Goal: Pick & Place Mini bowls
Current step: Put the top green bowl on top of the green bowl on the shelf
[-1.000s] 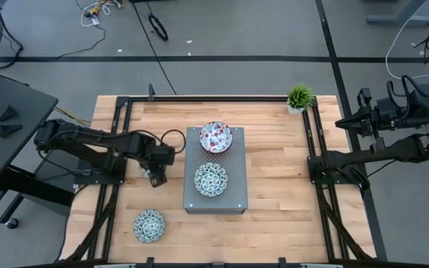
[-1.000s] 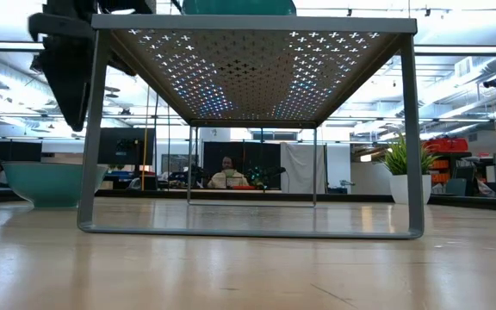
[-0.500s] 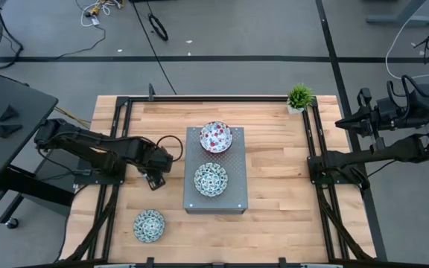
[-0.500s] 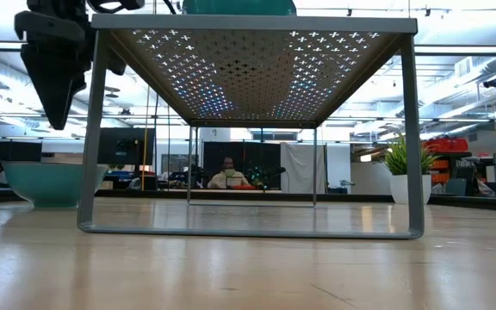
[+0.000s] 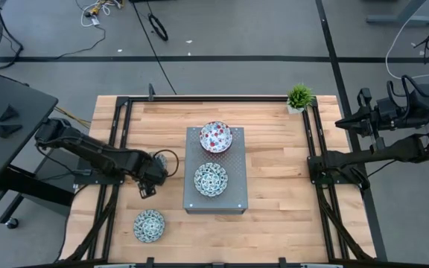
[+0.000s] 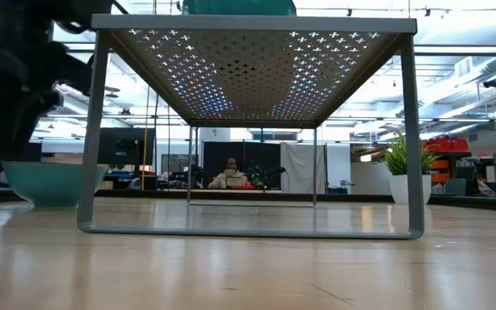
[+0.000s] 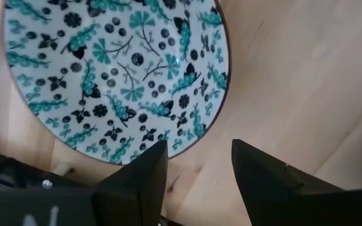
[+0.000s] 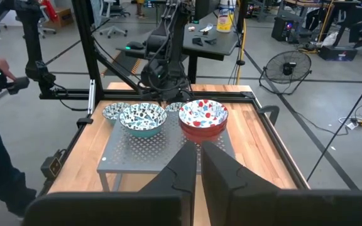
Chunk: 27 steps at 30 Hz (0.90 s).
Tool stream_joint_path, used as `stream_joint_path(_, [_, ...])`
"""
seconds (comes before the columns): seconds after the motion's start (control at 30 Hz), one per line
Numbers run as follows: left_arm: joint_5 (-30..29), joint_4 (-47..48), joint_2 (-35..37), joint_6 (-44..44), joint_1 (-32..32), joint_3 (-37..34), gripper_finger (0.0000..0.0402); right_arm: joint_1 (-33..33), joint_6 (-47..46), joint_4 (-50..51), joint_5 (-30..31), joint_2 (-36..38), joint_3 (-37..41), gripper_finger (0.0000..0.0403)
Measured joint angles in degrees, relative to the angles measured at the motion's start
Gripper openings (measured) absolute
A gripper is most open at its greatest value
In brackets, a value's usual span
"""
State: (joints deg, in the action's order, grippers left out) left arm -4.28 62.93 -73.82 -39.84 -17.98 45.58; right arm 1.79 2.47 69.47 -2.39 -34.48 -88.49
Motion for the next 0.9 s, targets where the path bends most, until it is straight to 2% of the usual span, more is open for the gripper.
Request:
stream_joint_path(0.23, [-1.5,-4.73,0.0,4.18,-1.59,-2.99,0.0181,0.01,-0.02,0.0,0.0,0.0,0.0,0.0029])
stream_joint_path(0.4, [-3.83,-5.08,0.0,7.08,-1.9,-4.12,0.0181,0.01,-0.01,0.0,-0.01,0.0,0.0,0.0029])
stream_joint_path(0.6, [-3.41,-5.19,0.0,8.81,-1.9,-4.81,0.0177,0.01,-0.02,0.0,-0.02,0.0,0.0,0.0029])
stream_joint_path(0.9, [-2.4,-5.31,0.0,10.47,-1.88,-4.81,0.0104,-0.01,-0.02,0.0,0.0,0.0,0.0,0.0029])
